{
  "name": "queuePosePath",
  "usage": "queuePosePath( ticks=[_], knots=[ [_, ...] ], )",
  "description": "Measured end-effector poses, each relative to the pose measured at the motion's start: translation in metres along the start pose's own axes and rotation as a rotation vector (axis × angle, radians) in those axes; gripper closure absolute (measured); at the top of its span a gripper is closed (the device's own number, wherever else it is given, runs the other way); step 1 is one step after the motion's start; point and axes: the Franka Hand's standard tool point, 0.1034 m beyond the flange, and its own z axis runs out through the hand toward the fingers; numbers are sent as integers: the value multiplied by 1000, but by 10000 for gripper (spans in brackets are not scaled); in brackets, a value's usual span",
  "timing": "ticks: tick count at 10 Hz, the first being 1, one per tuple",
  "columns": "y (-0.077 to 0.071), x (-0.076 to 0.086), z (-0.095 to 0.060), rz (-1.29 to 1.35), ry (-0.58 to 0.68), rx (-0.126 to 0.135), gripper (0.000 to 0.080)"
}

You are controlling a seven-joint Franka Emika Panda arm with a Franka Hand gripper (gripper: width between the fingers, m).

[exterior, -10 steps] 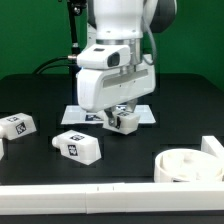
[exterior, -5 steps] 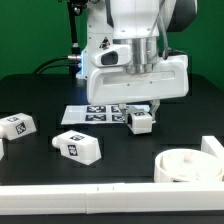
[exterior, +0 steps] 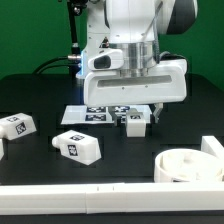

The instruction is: Assemble stool

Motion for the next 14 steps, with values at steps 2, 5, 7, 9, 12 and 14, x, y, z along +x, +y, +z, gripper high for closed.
queuePosePath(
  ticks=[2,5,7,9,12,14],
  knots=[
    [-4,25,-24,47,-177,52,153],
    [-10,27,-26,50,-402,90,151],
    [6,30,-28,53,-639,76,151],
    [12,52,-29,54,-796,16,151],
    [12,52,-24,48,-833,22,151],
    [4,39,-22,106,-919,18,151]
  ],
)
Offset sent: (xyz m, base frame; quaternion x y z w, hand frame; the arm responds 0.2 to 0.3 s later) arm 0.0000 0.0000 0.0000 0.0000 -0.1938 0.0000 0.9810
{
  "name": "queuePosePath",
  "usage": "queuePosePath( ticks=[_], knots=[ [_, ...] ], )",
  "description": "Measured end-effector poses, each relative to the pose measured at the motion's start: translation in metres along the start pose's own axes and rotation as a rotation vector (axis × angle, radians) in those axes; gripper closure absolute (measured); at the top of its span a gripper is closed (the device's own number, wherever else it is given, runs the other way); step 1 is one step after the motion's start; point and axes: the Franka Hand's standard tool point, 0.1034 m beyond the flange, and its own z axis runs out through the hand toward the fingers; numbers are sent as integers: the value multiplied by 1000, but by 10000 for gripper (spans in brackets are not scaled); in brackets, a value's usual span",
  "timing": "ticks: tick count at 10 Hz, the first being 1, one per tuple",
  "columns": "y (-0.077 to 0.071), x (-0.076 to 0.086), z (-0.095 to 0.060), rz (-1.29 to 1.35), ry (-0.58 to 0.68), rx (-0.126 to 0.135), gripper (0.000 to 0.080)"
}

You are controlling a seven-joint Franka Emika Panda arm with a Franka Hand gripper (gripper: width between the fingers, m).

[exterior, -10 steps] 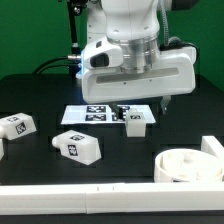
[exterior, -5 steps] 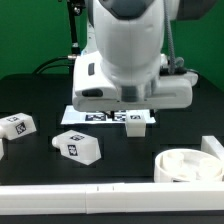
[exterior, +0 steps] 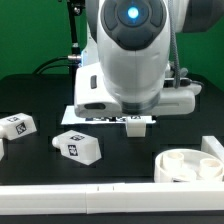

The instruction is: Assemble stool

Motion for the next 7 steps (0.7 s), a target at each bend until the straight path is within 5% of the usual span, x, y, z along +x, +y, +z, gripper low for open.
queuePosePath(
  ticks=[5,7],
  knots=[
    [-6,4,20,11,24,-18,151],
    [-5,1,42,89,-67,-22,151]
  ],
)
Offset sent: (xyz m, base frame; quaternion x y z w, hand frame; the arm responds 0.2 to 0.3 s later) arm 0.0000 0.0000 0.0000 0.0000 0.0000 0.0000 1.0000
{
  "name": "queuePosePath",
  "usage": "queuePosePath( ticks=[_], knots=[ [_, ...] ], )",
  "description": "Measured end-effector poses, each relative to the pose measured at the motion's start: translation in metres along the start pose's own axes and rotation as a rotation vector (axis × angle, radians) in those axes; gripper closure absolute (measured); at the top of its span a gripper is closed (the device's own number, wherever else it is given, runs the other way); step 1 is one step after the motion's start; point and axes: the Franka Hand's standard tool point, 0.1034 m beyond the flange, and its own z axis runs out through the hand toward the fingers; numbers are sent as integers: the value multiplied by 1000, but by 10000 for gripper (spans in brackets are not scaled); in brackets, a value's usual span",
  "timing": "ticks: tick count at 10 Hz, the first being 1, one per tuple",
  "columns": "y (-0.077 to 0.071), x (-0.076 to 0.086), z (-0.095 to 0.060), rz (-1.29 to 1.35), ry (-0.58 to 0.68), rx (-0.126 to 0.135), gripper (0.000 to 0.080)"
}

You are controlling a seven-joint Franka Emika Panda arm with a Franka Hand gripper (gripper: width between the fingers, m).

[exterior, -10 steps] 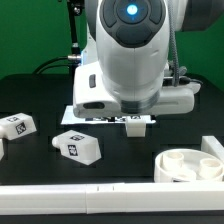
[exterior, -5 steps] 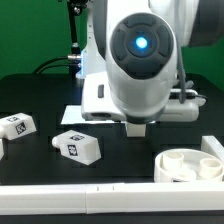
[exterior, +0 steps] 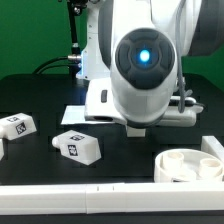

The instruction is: Assemble stool

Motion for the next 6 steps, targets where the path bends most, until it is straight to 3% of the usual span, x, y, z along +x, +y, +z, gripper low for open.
queuePosePath(
  ticks=[3,4,5,6],
  knots=[
    [0,2,1,1,-3,-1,163],
    [0,2,1,1,-4,-1,341],
    [0,2,1,1,-5,-1,468],
    [-2,2,-2,-3,3,-2,468]
  ],
)
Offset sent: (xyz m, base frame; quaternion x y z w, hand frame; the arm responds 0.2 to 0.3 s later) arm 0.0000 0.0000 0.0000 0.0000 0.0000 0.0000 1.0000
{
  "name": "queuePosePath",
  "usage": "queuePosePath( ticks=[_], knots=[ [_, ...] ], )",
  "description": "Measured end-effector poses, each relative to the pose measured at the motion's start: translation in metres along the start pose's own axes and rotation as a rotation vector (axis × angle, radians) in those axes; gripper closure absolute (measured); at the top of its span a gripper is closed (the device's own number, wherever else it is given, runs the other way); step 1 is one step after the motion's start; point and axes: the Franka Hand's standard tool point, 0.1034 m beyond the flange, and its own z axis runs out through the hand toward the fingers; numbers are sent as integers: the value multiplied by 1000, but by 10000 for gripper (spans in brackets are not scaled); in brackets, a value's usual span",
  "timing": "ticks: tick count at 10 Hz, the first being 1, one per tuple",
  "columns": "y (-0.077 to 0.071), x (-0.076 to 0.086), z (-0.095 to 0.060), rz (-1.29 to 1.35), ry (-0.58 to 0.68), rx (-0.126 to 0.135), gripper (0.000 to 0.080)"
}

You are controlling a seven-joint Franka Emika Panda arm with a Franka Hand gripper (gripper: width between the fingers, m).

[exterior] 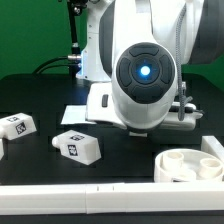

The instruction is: Assemble stool

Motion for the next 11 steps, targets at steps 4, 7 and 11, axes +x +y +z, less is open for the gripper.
queuePosePath(
  ticks=[4,7,11],
  knots=[
    [-10,-22,-74,-108,211,17,468],
    [-14,-18,-76,-112,396,21,468],
    [-39,-25,-142,-166,703,41,466]
  ],
)
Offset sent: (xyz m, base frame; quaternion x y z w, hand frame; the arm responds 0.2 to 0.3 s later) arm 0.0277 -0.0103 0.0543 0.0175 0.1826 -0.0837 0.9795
